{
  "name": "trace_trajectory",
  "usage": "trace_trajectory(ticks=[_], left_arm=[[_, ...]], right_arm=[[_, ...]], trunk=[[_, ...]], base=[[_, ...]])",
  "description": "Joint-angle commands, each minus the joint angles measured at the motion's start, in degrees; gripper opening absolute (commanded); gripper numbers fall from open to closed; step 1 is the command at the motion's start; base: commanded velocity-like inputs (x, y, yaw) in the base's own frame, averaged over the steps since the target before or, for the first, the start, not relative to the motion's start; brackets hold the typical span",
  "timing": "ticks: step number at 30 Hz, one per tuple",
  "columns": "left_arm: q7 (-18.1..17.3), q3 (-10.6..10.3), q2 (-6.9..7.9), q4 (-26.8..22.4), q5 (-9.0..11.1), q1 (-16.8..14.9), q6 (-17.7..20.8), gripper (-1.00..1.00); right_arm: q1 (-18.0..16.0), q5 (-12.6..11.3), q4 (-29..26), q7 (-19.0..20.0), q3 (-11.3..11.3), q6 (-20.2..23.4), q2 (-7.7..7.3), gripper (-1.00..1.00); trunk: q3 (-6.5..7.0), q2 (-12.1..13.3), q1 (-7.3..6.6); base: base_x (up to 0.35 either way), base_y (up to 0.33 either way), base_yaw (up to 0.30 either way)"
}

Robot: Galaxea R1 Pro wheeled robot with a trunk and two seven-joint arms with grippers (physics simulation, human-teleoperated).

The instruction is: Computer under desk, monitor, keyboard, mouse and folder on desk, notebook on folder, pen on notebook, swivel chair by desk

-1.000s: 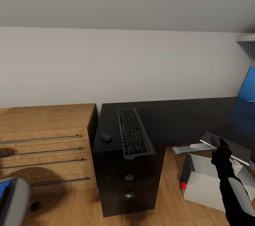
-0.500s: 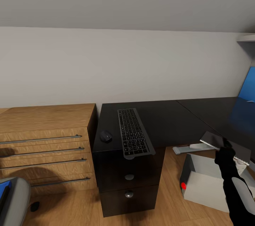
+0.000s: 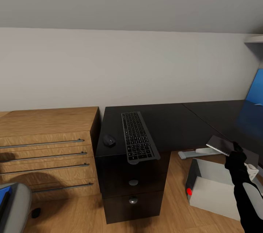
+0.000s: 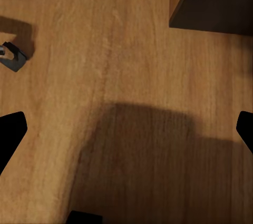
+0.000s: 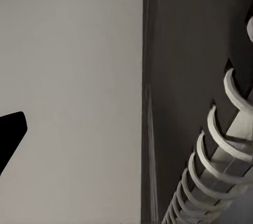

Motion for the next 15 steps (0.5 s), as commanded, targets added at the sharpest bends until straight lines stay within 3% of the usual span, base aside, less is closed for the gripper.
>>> trace_trajectory(ticks=[1,11,15], left_arm=[[0.53,-0.29,0.08,-0.10,0.55,0.01,0.21,1.00],[0.50,-0.32,0.08,0.25,0.55,0.01,0.21,1.00],[0.56,-0.32,0.08,0.26,0.55,0.01,0.21,1.00]], right_arm=[[-0.02,-0.60,0.02,0.23,0.05,-0.13,-0.12,1.00],[-0.02,-0.62,0.02,0.05,0.05,-0.05,-0.57,1.00],[-0.02,-0.67,0.02,-1.69,0.05,-0.03,-0.78,1.00]], trunk=[[-0.05,-0.02,0.00],[-0.05,-0.02,0.00],[-0.05,-0.02,0.00]], base=[[0.000,0.000,0.000],[0.000,0.000,0.000],[0.000,0.000,0.000]])
